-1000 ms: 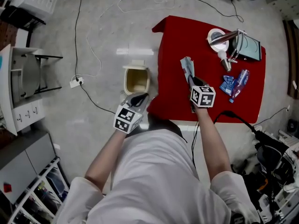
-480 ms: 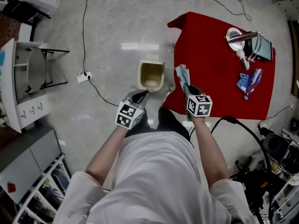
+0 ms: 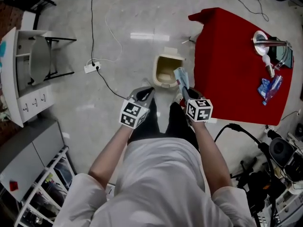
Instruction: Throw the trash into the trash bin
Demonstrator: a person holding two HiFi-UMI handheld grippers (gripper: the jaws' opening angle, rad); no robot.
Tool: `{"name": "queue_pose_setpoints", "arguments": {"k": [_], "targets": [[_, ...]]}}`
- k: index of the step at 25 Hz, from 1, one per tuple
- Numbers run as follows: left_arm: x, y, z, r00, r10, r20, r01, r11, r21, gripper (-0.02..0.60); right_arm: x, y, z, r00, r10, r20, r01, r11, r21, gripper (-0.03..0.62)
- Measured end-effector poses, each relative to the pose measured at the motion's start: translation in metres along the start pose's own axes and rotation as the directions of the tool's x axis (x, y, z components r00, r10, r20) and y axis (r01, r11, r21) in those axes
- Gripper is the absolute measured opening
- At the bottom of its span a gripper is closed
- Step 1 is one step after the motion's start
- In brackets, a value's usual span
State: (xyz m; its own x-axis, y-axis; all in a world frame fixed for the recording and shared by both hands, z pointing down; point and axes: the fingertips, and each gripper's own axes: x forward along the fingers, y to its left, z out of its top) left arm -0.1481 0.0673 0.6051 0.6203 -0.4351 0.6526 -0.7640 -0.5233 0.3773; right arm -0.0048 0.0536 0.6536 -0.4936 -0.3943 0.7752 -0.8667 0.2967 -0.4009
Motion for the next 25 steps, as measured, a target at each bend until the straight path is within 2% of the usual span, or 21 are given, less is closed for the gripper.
{"name": "queue_pose_setpoints", "arguments": {"k": [9,15,23,25], "targets": [[0.02,0.041,-0.039,0.999,-0.011,-0.032,0.01,1.0,-0.006,0.003,0.078,-0.001,-0.038,0.997,-0.031,-0.069,0.036,0.997,0.07,0.009],[0.054,0.049,-0.061,0.996,-0.073,-0.053,0.073,0.997,-0.014,0.003,0.14,-0.027,-0.074,0.992,-0.043,-0.123,0.057,0.991,0.121,0.011],[0.115,0.079,-0.097,0.995,-0.08,-0.064,0.081,0.997,0.02,0.003,0.216,-0.068,-0.114,0.988,-0.049,-0.144,0.068,0.989,0.13,0.018],[0.126,0.086,-0.107,0.995,-0.077,-0.069,0.078,0.997,0.003,0.003,0.229,-0.076,-0.12,0.989,-0.063,-0.137,0.081,0.989,0.125,0.054]]}}
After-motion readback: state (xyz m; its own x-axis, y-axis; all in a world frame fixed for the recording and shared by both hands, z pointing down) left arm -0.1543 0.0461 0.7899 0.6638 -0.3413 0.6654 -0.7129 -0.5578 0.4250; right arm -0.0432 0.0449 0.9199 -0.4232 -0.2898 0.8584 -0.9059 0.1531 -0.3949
